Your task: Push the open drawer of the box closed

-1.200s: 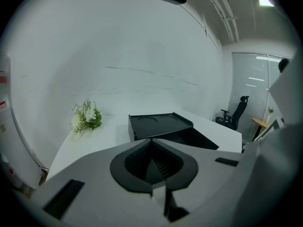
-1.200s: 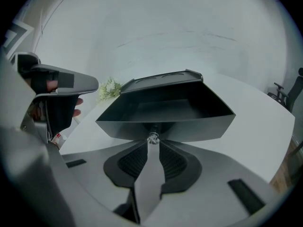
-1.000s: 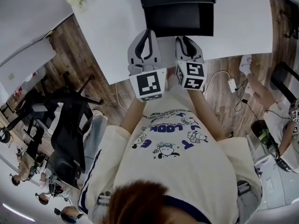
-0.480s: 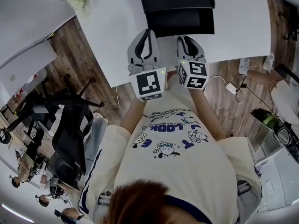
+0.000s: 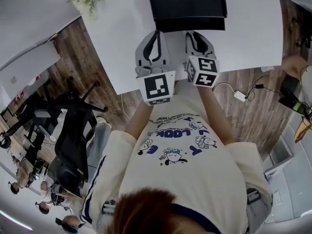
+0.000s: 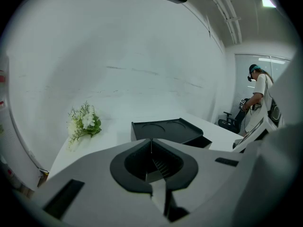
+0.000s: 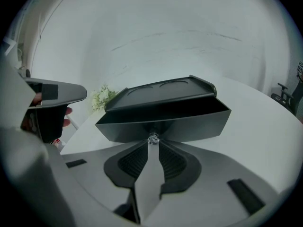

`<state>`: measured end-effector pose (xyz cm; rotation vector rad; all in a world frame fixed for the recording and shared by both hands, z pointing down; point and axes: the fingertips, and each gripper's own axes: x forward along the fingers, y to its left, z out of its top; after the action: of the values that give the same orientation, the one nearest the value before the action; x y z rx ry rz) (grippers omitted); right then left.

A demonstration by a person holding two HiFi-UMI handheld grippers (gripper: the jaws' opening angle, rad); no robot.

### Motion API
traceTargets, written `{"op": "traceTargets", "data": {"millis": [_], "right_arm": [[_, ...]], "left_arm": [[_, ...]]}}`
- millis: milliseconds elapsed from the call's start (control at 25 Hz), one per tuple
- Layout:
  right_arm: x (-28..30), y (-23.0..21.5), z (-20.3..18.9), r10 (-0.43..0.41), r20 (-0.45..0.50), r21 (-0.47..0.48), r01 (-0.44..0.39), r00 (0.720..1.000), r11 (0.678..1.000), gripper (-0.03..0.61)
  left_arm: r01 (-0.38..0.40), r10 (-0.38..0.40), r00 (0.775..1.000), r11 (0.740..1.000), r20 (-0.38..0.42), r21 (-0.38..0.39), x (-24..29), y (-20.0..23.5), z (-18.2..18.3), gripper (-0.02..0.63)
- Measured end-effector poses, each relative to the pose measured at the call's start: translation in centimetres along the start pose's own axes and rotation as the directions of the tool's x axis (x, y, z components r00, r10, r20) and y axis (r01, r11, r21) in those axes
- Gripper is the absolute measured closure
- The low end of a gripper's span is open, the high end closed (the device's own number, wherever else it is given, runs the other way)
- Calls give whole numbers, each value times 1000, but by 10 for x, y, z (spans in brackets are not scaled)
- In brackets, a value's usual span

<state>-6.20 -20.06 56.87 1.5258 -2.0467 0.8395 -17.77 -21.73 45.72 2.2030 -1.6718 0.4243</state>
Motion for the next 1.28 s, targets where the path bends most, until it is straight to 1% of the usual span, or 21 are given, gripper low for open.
{"op": "traceTargets", "data": {"millis": [600, 1040, 1080, 1160, 1200, 1280], "right_arm": [[30, -6, 31, 1, 18, -12, 0, 1000, 1000, 491], [35, -4, 33, 12, 16, -19, -11, 1000, 1000, 486], [35, -4, 32, 16, 12, -16, -16, 1000, 1000, 483], [31, -2, 28, 25, 3, -9, -25, 1000, 1000, 448], [27, 0, 27, 25, 2, -6, -25, 1000, 1000, 440], [17, 2, 25, 16, 11, -3, -16, 1000, 1000, 440]], "left_arm": [[-28, 28, 999, 1000, -19, -14, 17, 17, 3, 597], [-32, 32, 999, 999, -18, -29, 15, 19, 2, 597], [-31, 31, 999, 999, -17, -31, 15, 19, 2, 597], [-27, 27, 1000, 999, -12, -33, 13, 17, 3, 597], [-24, 24, 1000, 999, -8, -34, 12, 16, 4, 597], [-16, 16, 1000, 999, 4, -33, 8, 14, 7, 597]]}}
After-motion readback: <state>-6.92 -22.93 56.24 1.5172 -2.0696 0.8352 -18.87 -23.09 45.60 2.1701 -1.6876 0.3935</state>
